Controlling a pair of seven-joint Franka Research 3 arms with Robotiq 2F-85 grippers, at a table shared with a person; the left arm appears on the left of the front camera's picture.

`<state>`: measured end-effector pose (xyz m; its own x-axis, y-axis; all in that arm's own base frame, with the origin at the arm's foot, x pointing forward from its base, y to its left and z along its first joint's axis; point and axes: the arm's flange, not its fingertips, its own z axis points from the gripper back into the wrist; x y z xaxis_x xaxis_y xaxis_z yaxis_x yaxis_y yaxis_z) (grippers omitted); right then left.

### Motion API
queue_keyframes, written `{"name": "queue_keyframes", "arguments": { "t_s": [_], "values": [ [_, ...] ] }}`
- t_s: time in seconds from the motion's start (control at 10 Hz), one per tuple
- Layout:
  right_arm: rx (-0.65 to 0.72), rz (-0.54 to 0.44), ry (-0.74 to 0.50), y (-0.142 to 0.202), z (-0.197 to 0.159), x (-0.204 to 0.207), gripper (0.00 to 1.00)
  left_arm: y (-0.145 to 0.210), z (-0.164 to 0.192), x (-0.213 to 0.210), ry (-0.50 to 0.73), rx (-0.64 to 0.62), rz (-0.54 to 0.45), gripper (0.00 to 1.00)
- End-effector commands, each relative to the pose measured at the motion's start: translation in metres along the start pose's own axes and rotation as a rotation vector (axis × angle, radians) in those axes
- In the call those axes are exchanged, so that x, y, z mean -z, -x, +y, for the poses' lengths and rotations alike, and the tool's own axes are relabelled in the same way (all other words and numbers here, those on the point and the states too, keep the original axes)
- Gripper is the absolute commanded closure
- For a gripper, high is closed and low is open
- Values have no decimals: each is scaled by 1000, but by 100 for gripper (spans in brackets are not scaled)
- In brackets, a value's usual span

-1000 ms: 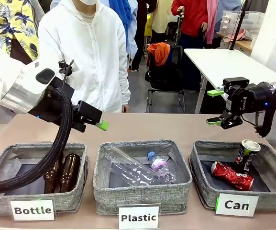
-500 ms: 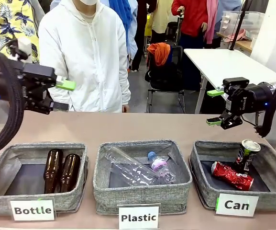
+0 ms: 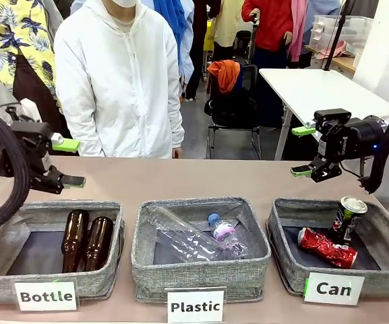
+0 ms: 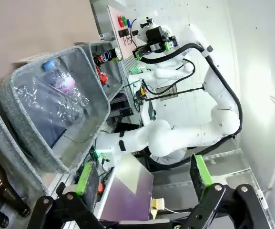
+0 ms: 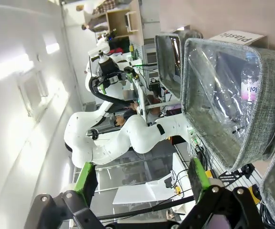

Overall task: Sort the can waste into the basket.
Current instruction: Pick up the can waste from the table and place it in the right Fabric basket.

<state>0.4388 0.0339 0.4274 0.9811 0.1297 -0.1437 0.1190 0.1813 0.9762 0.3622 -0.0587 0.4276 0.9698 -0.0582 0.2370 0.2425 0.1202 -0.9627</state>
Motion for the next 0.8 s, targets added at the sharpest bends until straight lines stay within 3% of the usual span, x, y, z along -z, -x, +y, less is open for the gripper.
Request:
{"name": "queue_keyframes", "arguments": {
  "t_s": [0.0, 0.7],
  "values": [
    [-7, 3, 2, 1, 3, 1, 0, -3, -23, 4, -36, 55, -31, 0],
    [-7, 3, 2, 1, 3, 1, 0, -3, -23, 4, -36, 55, -31, 0]
  ]
}}
